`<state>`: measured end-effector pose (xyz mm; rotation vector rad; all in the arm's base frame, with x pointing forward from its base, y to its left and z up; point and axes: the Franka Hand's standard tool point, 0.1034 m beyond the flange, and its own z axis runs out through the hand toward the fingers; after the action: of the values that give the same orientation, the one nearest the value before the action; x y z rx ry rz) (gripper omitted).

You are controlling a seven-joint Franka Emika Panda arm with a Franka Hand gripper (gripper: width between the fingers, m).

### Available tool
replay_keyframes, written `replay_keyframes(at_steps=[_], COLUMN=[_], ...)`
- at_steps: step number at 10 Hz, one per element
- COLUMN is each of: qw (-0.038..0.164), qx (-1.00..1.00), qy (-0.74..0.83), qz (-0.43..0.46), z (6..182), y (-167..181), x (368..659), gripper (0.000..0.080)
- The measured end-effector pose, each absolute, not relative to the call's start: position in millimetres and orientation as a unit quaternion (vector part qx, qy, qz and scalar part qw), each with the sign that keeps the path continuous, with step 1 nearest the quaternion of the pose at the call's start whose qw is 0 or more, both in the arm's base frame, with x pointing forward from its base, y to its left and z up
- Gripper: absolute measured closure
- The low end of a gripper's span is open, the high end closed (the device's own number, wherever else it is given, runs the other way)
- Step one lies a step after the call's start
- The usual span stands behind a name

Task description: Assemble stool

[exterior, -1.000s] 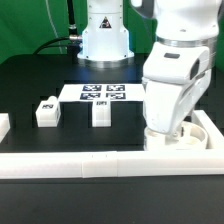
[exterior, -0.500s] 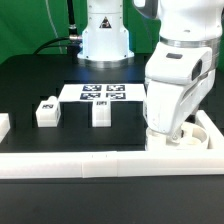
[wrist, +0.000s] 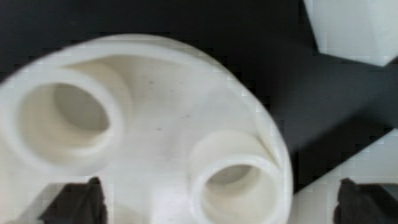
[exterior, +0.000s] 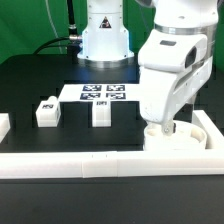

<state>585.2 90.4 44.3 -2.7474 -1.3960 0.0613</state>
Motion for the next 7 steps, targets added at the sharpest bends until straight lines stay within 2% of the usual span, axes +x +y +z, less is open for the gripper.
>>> replay_keyframes(at_steps=[4, 7], qw=[0.02, 0.018], qx=[-0.893, -0.895], qy=[-0.45, -0.445], qz=[0.003, 0.0], z=[48.4, 45.9], y=[74, 68], x=[551, 549], gripper=[0.015, 0.015])
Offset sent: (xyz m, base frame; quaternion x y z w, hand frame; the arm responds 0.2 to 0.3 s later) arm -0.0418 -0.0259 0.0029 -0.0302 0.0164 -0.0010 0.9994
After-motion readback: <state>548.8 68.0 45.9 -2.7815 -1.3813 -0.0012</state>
